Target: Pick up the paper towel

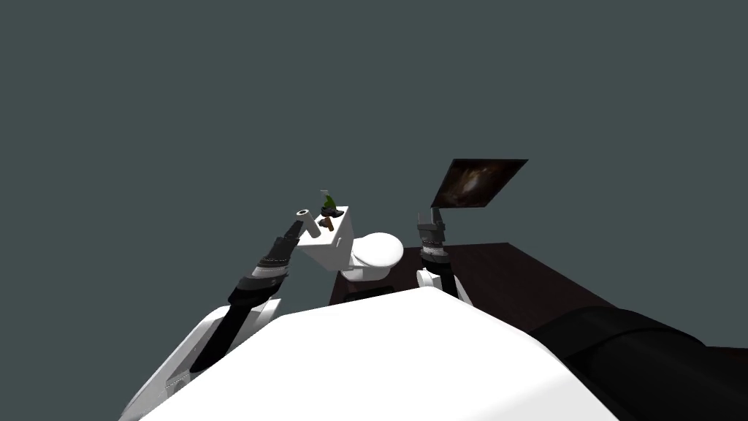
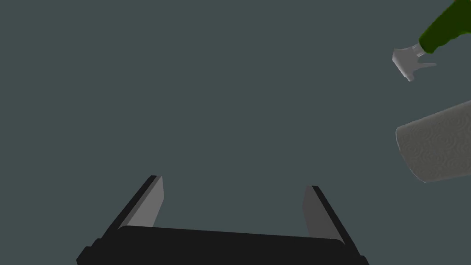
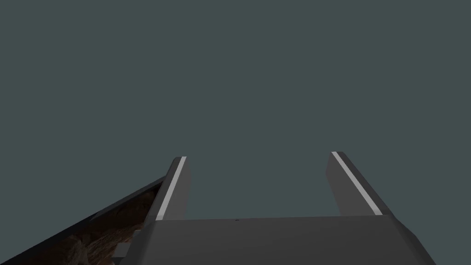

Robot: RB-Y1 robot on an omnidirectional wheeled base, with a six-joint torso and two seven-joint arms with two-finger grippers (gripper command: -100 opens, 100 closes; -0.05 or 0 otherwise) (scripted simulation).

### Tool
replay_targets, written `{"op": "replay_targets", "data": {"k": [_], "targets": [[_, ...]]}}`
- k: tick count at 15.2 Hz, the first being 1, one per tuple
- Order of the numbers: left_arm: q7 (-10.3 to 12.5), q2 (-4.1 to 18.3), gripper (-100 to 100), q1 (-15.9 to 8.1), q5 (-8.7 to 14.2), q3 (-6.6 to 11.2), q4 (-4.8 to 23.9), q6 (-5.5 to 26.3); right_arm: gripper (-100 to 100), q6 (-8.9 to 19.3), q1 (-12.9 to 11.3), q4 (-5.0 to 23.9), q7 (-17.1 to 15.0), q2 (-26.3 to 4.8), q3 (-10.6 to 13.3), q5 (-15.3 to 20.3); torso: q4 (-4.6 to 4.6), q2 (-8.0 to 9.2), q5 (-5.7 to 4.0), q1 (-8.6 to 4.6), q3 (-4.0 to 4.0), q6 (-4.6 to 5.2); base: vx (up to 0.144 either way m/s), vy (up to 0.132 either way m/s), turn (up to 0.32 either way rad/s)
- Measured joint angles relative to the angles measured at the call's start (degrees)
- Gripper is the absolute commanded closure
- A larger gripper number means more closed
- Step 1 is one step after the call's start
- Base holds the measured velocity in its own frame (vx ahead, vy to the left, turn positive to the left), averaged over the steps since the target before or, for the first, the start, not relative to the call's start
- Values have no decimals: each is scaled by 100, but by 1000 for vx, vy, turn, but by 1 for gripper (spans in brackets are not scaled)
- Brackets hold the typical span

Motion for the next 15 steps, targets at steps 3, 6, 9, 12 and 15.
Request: {"op": "replay_targets", "data": {"k": [3,6,9,12,15], "targets": [[-114,307,-100,28,-234,31,167,249,0,0,0,0,0,0,0,0,0,0,-1,-1,0,0,98,8,32],[-209,598,-100,184,-448,103,271,463,0,0,0,0,0,0,0,0,0,1,0,2,1,-1,97,11,32],[-308,855,-100,292,-655,173,445,613,0,0,0,0,0,0,0,0,1,3,0,2,1,0,90,9,27],[-397,1105,-100,362,-842,239,593,807,0,0,0,0,0,0,0,0,1,3,-1,-1,2,0,95,3,25],[-504,1328,-100,432,-1066,280,759,1001,0,0,0,0,0,0,0,0,0,0,0,0,0,0,100,6,14]]}}
